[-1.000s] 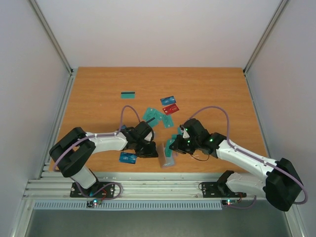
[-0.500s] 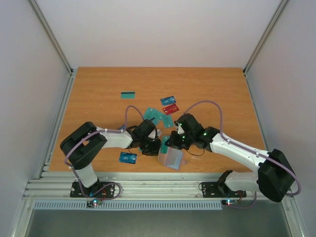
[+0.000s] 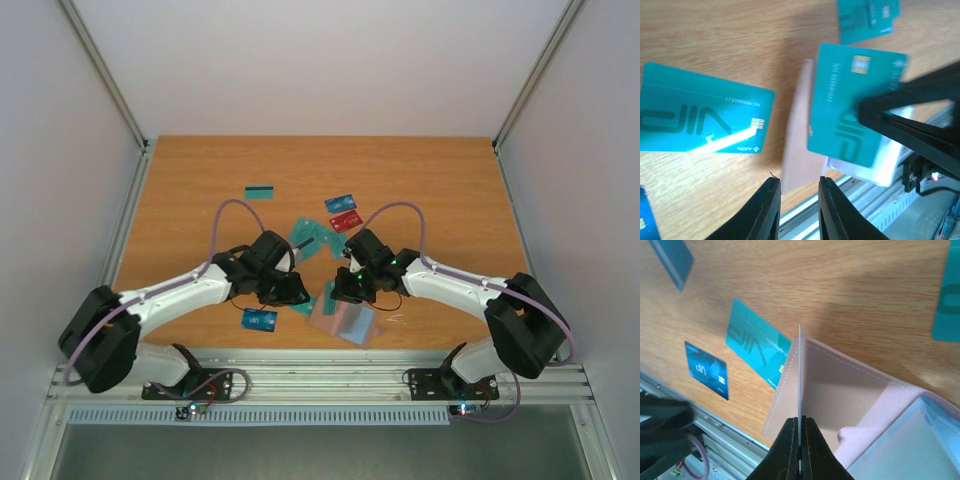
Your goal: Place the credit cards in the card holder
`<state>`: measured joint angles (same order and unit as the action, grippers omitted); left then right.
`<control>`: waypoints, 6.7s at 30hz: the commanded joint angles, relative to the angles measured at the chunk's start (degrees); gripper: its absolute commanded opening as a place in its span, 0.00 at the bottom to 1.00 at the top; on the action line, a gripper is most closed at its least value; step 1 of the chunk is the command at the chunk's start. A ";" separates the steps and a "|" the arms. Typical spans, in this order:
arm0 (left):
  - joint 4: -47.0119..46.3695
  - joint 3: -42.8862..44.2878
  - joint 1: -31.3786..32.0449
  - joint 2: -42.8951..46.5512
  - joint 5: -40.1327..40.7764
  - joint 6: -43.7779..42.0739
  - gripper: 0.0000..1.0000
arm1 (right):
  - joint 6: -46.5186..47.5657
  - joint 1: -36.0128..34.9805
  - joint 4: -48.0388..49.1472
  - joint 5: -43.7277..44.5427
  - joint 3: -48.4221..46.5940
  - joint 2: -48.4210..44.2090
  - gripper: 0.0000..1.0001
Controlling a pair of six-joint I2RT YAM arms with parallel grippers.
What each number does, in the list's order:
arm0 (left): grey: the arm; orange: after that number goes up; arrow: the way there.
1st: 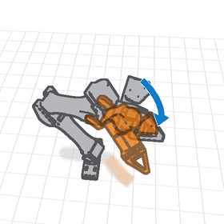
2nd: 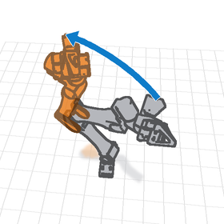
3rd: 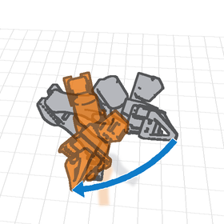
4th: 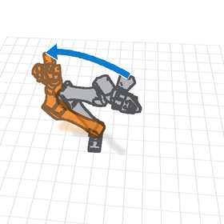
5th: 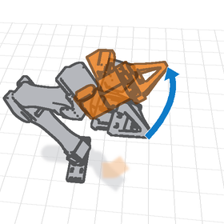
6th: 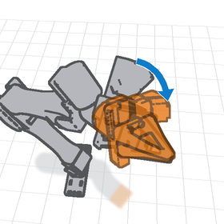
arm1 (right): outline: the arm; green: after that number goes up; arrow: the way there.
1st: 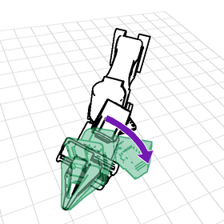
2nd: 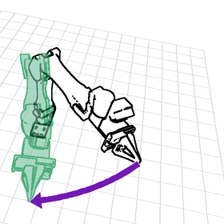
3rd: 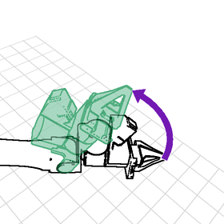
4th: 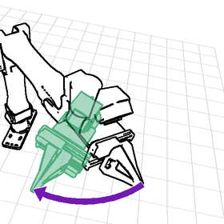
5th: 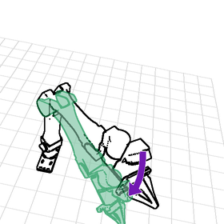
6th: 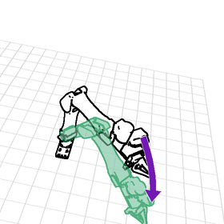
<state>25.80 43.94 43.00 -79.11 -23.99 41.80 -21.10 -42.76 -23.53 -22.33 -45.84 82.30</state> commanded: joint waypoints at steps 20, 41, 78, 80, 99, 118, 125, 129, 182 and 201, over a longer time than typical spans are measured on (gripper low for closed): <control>-8.69 1.63 2.38 -11.43 -10.72 -8.66 0.19 | 4.92 0.85 -7.66 1.92 -7.99 -1.45 0.01; -17.63 -3.12 2.26 -14.86 -11.77 -3.41 0.19 | 0.80 3.57 -36.12 8.78 -1.03 -17.62 0.01; -29.72 -3.71 1.91 -10.52 -24.20 5.74 0.28 | 4.53 6.24 -6.41 -11.62 -7.56 10.34 0.01; -32.43 -4.17 1.74 -12.74 -24.70 6.81 0.27 | 5.42 7.19 -6.37 -12.55 -6.98 9.26 0.01; -56.19 -6.52 -0.78 -25.47 -28.40 16.55 0.28 | 15.12 17.16 -13.00 -19.85 -1.17 -2.72 0.01; -66.95 -10.03 -1.14 -25.65 -26.86 22.33 0.37 | 10.46 18.07 -1.35 -29.44 9.32 -8.15 0.01; -68.67 -10.61 -1.13 -25.04 -27.08 23.46 0.35 | 7.61 18.06 5.01 -30.83 12.61 -7.85 0.01; -70.04 -10.82 -1.11 -25.53 -27.62 24.09 0.30 | 5.71 18.07 9.14 -31.53 13.96 -7.45 0.01; -28.31 0.49 -2.30 -15.99 -22.99 2.80 0.00 | 10.40 14.32 -21.89 -18.69 17.01 -20.55 0.25; -13.31 3.80 -1.66 -15.05 -19.02 -6.76 0.00 | 9.57 14.20 -18.18 -6.91 16.01 -9.72 0.23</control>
<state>11.09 46.39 40.95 -95.26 -43.40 36.95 -10.48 -28.23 -44.03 -32.32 -28.60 70.13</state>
